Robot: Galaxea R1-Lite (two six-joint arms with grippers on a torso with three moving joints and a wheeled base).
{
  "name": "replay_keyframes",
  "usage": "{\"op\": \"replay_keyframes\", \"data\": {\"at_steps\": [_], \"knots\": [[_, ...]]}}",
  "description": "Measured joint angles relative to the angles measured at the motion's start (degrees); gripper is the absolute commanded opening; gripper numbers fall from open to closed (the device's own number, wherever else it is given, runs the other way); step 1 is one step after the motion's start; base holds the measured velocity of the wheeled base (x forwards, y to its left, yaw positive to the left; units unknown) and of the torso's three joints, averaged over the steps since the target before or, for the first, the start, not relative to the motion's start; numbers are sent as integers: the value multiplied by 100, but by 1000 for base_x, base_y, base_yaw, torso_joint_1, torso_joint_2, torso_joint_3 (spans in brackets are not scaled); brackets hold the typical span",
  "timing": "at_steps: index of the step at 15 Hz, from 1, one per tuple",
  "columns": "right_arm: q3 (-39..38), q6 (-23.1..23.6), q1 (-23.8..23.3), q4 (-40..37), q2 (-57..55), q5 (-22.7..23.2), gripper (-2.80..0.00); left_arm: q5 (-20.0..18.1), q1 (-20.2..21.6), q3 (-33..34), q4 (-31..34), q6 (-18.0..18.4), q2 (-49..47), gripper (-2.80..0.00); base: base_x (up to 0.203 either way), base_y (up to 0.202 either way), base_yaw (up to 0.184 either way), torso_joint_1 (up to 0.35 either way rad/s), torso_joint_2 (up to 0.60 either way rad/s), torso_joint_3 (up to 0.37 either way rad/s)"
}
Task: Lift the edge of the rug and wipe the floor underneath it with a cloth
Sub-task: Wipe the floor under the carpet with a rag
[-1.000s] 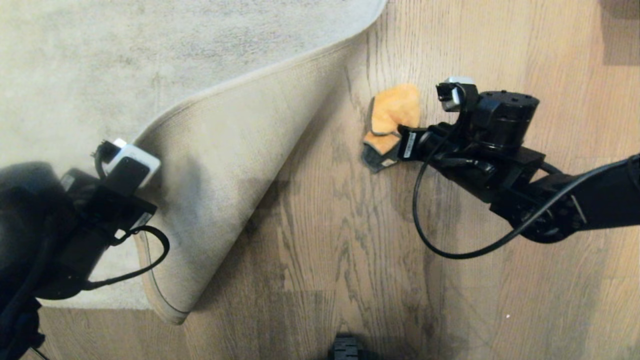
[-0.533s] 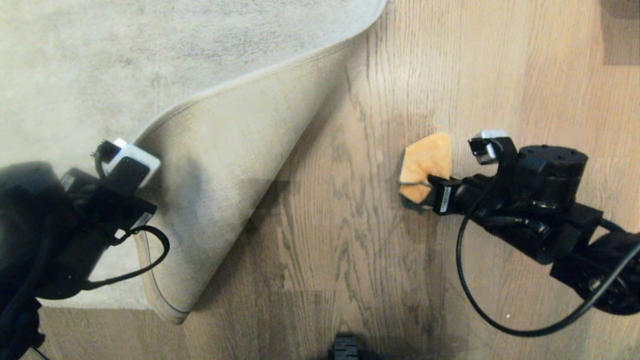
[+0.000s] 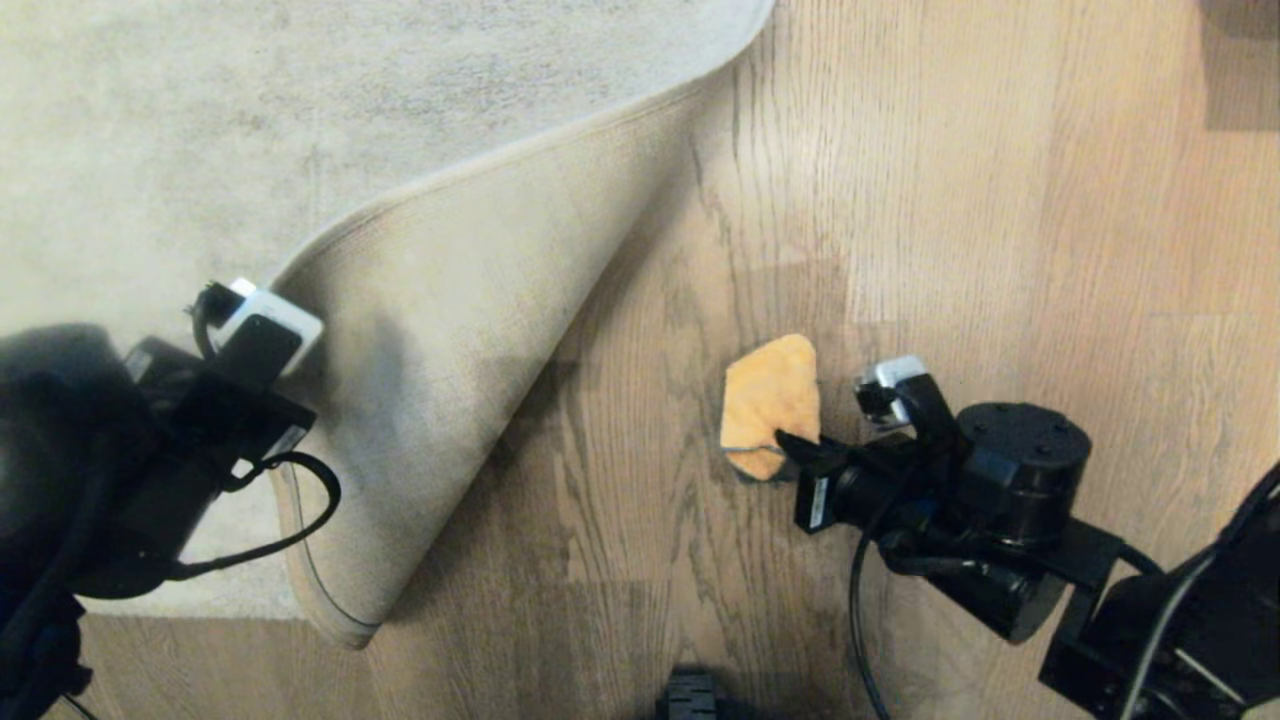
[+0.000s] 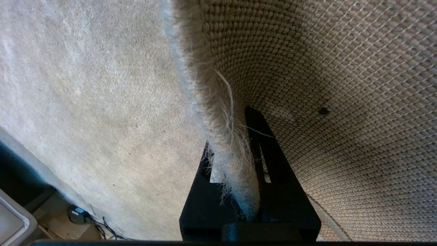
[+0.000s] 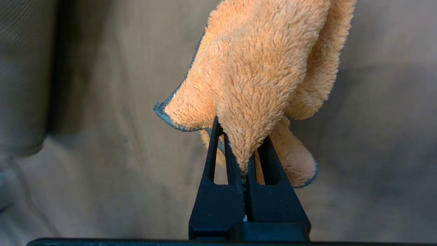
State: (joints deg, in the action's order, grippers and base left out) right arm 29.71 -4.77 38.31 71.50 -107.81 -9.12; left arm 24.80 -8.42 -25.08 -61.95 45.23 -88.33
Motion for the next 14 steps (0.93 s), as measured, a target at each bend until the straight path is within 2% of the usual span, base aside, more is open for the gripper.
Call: {"op": "replay_keyframes", "data": {"at_steps": [8,11,14], "knots": [[165,-2,625,1489,-1899,-15,-280,0,-1,16,-1,-2,-12,-280,0,0,0,0,0,0],[719,9,822,1479,-2368,-16,-280,0,-1,16,0,-5,-12,-280,0,0,0,0,0,0],[1450,20,869,1114,-2606,-16,-280,0,0,39,0,-5,-24,-280,0,0,0,0,0,0]]}}
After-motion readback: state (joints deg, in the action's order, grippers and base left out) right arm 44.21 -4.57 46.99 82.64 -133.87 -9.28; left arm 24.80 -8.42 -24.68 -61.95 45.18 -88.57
